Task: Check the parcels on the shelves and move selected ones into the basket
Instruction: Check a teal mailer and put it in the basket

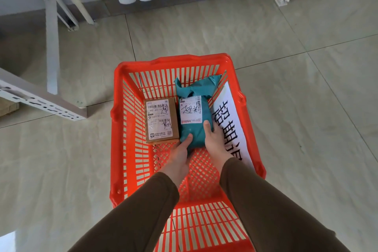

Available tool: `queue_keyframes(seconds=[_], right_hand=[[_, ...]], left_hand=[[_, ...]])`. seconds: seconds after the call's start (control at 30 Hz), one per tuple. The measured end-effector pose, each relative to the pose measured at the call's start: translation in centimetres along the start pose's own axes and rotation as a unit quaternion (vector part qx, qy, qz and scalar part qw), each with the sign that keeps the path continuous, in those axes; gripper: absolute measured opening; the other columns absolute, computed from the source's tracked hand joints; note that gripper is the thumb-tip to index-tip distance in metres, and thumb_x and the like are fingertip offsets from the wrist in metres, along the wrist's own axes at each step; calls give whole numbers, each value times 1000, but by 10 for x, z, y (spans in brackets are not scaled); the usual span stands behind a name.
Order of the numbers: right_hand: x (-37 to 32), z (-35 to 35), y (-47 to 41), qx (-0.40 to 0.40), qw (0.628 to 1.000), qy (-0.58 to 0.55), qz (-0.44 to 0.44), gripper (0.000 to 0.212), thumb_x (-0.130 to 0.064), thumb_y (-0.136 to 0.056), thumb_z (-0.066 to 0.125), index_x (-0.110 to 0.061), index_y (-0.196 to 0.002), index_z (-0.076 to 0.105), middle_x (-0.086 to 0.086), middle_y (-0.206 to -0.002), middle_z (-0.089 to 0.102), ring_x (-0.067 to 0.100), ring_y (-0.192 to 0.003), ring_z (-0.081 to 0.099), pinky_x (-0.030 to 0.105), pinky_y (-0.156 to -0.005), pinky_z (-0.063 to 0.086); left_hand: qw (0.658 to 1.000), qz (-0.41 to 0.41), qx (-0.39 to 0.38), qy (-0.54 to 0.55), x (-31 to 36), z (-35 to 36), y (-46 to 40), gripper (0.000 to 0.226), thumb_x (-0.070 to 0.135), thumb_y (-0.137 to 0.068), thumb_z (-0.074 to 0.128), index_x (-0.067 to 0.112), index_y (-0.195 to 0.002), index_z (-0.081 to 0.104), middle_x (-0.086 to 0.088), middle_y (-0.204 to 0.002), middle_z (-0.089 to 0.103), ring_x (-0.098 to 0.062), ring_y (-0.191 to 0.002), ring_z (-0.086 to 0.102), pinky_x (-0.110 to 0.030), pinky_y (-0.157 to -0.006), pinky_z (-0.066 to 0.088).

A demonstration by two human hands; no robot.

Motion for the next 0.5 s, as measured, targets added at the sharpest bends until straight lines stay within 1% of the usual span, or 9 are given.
queue_keyframes(seconds=[0.1, 0.17, 0.27, 0.33, 0.37, 0.4, 0.43, 0.47, 0.5], right_hand=[[7, -1, 13, 29, 999, 19, -4, 35, -30, -105, 55, -15, -137, 61, 1, -118, 70, 19, -106, 69, 38, -93, 58], [16, 0, 20, 57, 998, 29, 2, 34, -29, -103, 56, -19, -135, 62, 0, -118, 70, 19, -107, 69, 40, -95, 58], [25, 1, 13, 60, 998, 18, 23, 32, -22, -105, 48, -15, -132, 65, 8, -120, 71, 25, -109, 69, 45, -98, 57], [21, -1, 8, 49, 998, 10, 39, 30, -18, -107, 45, -11, -127, 65, 13, -119, 71, 26, -107, 69, 44, -96, 58], [18, -2, 7, 42, 998, 11, 43, 29, -17, -109, 43, -9, -126, 65, 13, -117, 71, 25, -104, 69, 40, -92, 58], [15, -3, 7, 40, 998, 17, 45, 28, -16, -109, 42, -7, -124, 65, 12, -113, 70, 22, -100, 69, 35, -87, 57], [14, -4, 6, 38, 998, 29, 46, 28, -16, -110, 42, -5, -123, 64, 11, -111, 70, 21, -97, 68, 33, -85, 55], [14, -3, 7, 38, 997, 44, 46, 29, -16, -110, 41, -5, -124, 63, 11, -113, 69, 22, -99, 67, 34, -86, 55], [14, -2, 8, 39, 997, 57, 44, 30, -17, -109, 41, -5, -127, 62, 13, -119, 69, 24, -106, 67, 38, -92, 55]], left_hand=[[1000, 0, 13, -4, 0, 1, -4, 42, 13, -95, 73, 4, -134, 60, -17, -127, 72, -29, -110, 72, -45, -104, 54], [1000, -1, 14, -4, -1, 2, -4, 44, 13, -93, 75, 4, -134, 61, -18, -128, 72, -32, -114, 71, -49, -108, 52], [1000, 0, 17, -7, -1, 4, 1, 43, 9, -94, 73, 3, -134, 61, -17, -127, 71, -33, -118, 69, -50, -110, 51], [1000, 1, 14, -9, -1, 3, 2, 43, 8, -93, 74, 3, -134, 60, -16, -126, 71, -32, -117, 69, -48, -109, 52], [1000, 1, 11, -14, 0, 2, 2, 45, 8, -93, 75, 3, -135, 60, -15, -125, 71, -31, -113, 70, -46, -107, 53], [1000, 0, 9, -22, 1, 1, 3, 46, 9, -93, 76, 3, -136, 59, -14, -122, 72, -27, -106, 70, -43, -102, 56], [999, 1, 8, -37, 3, 0, 5, 46, 10, -93, 75, 2, -136, 59, -11, -115, 72, -23, -96, 69, -39, -92, 58], [998, 1, 8, -54, 4, -1, 7, 44, 12, -94, 74, 2, -135, 59, -8, -108, 71, -19, -87, 67, -33, -81, 57], [998, 0, 4, -70, 5, -2, 12, 42, 12, -96, 72, 3, -135, 59, -6, -102, 70, -16, -81, 64, -29, -72, 54]])
Point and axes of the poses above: each hand's wrist, its own y-axis away from the middle knuckle, its own z-axis out of the palm, x = y × z, the point moved 1 cm from there along -y, towards the middle knuckle
